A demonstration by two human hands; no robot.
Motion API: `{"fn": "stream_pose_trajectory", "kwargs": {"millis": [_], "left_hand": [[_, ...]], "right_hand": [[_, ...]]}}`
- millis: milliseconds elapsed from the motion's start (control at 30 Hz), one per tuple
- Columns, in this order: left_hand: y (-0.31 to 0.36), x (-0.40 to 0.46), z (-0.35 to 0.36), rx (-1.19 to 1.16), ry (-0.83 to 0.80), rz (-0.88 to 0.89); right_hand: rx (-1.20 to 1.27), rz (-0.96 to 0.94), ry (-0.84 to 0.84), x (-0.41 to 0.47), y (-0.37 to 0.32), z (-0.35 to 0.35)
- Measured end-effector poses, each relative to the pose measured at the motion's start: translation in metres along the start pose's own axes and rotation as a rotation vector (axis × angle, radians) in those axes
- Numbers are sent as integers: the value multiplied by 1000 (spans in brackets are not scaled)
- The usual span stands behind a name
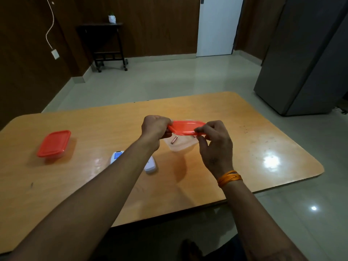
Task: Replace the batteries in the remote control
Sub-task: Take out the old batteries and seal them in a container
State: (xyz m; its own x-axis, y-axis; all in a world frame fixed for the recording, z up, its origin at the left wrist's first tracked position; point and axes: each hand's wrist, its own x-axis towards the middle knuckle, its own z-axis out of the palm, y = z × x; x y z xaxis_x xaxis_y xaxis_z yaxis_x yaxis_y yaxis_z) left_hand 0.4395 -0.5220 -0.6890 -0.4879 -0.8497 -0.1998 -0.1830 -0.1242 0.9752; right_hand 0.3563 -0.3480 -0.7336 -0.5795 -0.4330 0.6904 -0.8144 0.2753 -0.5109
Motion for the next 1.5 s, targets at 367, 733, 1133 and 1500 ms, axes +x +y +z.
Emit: {"fn": "stream_pose_trajectory", "kwargs": {"millis": [367,733,1133,1500], "left_hand": [[-28,34,-11,79,70,87],[-40,67,1,482,150,199],[-51,66,-2,360,115,79],[-50,30,-5,352,-121,-18]], "right_hand": [[688,1006,192,23,4,39],[695,1188,152,25,33,68],[740,1252,103,17,41,82],[548,1045,-204,18,16,80]]}}
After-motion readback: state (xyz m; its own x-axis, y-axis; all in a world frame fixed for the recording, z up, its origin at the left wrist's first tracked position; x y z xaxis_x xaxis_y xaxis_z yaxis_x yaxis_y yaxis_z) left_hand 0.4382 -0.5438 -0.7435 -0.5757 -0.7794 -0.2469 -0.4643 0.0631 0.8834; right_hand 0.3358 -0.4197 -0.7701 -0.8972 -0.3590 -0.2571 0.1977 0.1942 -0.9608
